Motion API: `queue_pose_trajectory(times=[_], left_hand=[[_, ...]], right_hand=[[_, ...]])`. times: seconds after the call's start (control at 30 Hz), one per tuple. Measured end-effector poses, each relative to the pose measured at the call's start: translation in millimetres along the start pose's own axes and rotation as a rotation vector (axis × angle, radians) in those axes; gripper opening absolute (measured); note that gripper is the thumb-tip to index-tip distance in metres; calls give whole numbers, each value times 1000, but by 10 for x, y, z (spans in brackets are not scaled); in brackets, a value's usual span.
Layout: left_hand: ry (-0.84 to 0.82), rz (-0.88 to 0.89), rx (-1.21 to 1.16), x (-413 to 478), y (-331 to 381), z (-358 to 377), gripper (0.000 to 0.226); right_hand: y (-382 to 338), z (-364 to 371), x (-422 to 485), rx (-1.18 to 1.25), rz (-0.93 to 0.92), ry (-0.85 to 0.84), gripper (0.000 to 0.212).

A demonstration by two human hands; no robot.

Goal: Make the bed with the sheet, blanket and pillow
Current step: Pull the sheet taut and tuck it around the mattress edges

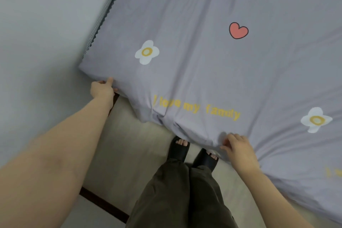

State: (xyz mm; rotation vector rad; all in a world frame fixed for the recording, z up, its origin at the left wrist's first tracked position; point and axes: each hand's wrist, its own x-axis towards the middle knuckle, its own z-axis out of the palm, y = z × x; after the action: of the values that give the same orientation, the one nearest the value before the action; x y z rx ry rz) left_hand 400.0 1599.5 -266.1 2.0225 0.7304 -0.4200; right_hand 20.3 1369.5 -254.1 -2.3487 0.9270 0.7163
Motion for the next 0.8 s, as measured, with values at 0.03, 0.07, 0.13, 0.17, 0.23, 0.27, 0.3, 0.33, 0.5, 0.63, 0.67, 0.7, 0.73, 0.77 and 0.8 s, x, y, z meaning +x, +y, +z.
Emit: queue_pose_trajectory(times=[0.03,0.07,0.13,0.17,0.23,0.27,0.3,0.33,0.5,0.63,0.67,0.7,0.73,0.77,0.8], left_hand=[[3,-27,20,79,28,-8,14],[1,-45,52,158,44,-17,11],[-31,-33,181,261,70,-39,16],[-55,-6,250,296,92,-63,13],[-28,66,335,385,112,-139,15],[15,101,348,442,105,-189,18],[47,102,342,484,107,-242,15],[50,89,329,522,95,-283,7],[-36,-69,116,672,80,-326,19],[-57,-68,-27,914,205,-368,22],[-64,-68,-35,971,226,-375,20],[-57,-60,-19,1022,249,-379,16],[-30,-36,20,1084,259,-378,16],[5,-2,79,1147,265,-376,22],[39,21,132,1204,279,-376,26]], right_hand=[[-28,-10,29,8,25,-31,14],[-45,-11,50,9,40,-51,14],[-59,-14,60,-15,57,-58,13],[-66,-18,48,-26,64,-55,13],[-77,-19,12,-46,57,-44,16],[-79,-20,-4,-46,45,-43,18],[-84,-24,-17,-36,36,-48,20],[-87,-31,-21,-28,30,-59,21],[-119,-82,47,-82,65,-133,11],[-166,-79,121,-65,116,-180,15],[-175,-81,134,-62,118,-187,17],[-185,-87,147,-55,121,-190,19],[-191,-92,155,-50,128,-190,20],[-194,-93,158,-47,135,-190,22],[-195,-89,156,-48,138,-187,24]])
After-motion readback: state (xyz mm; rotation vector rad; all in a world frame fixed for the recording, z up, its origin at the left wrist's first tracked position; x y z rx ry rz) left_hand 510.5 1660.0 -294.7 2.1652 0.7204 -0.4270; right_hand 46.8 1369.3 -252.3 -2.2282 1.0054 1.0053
